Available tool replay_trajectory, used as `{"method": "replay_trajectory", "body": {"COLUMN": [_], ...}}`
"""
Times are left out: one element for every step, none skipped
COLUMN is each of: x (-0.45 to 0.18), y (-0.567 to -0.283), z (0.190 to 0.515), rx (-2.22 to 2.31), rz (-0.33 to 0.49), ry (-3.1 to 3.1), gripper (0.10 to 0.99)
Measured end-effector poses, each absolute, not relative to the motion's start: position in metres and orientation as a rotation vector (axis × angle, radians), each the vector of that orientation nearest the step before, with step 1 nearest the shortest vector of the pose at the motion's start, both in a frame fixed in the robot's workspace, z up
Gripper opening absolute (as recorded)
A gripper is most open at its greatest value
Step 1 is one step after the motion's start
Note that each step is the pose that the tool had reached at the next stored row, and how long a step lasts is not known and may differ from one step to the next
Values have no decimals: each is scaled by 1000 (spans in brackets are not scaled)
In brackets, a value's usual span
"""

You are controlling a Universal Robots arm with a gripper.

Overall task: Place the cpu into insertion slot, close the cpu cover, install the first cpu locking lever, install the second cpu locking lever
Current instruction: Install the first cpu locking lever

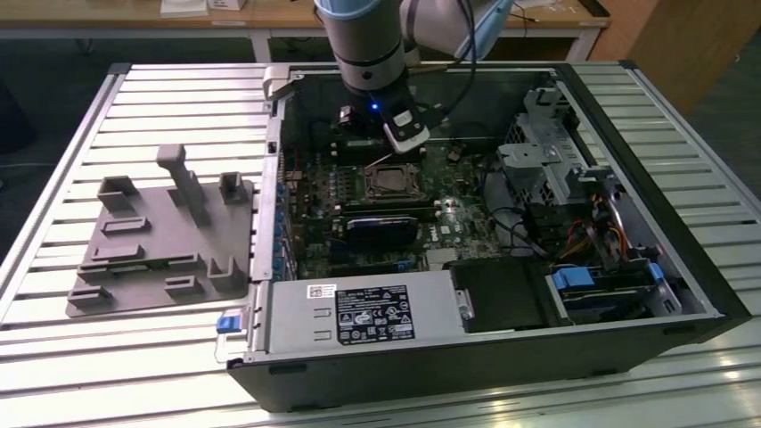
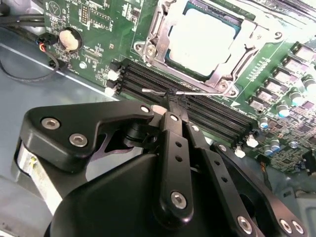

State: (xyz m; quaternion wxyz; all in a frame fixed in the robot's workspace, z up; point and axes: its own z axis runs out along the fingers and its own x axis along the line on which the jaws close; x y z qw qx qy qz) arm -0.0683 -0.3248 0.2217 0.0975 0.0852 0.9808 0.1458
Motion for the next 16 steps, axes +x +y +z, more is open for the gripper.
{"method": "replay_trajectory", "body": {"x": [-68, -68, -68, -68, -68, -68, -67, -67, -66, -66, -65, -65, -65, -65, -65, -65], "y": [-325, -324, -324, -324, -323, -323, -323, -323, -322, -322, -322, -322, -322, -321, -321, -321], "z": [221, 220, 219, 219, 218, 217, 217, 216, 216, 216, 215, 215, 215, 214, 214, 214], "rx": [258, 262, 266, 270, 273, 276, 278, 280, 283, 287, 290, 293, 298, 306, 314, 317], "rz": [431, 431, 430, 430, 429, 429, 429, 429, 428, 428, 427, 426, 426, 424, 422, 422], "ry": [2903, 2902, 2901, 2900, 2900, 2899, 2899, 2898, 2898, 2897, 2897, 2896, 2895, 2894, 2892, 2892], "gripper": [102, 102, 102, 102, 102, 102, 102, 102, 102, 102, 102, 102, 102, 102, 102, 102]}}
